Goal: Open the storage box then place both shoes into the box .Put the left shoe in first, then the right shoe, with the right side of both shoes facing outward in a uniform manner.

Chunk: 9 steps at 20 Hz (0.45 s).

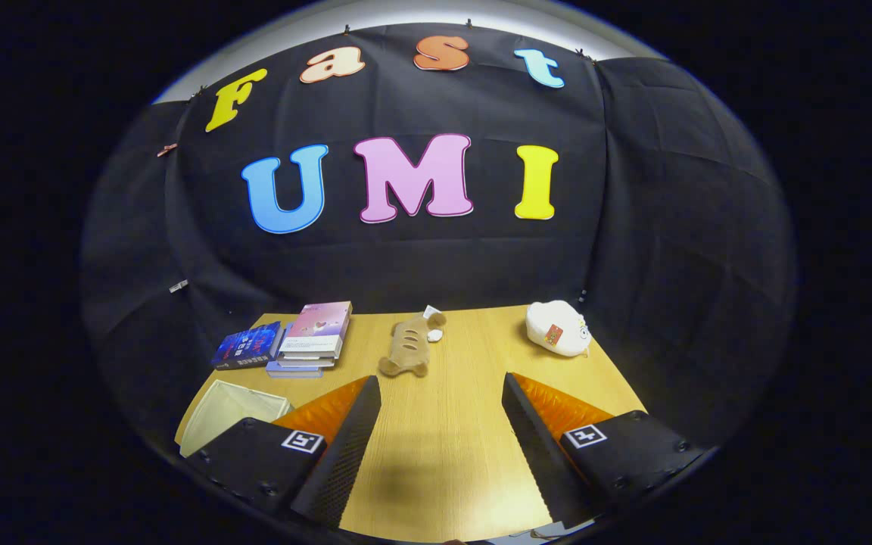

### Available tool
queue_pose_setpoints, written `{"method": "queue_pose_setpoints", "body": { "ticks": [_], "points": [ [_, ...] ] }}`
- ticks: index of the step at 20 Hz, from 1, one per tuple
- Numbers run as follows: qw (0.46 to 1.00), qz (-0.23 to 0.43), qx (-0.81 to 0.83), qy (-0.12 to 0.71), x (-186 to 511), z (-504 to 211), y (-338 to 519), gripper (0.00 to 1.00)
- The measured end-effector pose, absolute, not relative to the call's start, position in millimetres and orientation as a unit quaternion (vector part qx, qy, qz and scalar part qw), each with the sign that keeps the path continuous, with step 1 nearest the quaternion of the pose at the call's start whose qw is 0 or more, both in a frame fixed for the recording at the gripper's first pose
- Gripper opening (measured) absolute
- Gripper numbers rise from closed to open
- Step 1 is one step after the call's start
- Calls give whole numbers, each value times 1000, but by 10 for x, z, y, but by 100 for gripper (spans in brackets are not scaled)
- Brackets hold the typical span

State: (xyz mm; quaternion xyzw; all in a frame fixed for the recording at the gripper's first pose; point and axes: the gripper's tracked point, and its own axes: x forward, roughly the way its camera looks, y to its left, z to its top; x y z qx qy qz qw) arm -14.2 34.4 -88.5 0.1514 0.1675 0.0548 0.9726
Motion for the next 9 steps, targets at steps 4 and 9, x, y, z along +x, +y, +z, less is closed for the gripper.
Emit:
{"method": "queue_pose_setpoints", "body": {
  "ticks": [4,9],
  "points": [
    [973,77,153,153,-260,-891,272,99],
    [975,98,158,126,-386,-895,47,99]
  ]
}}
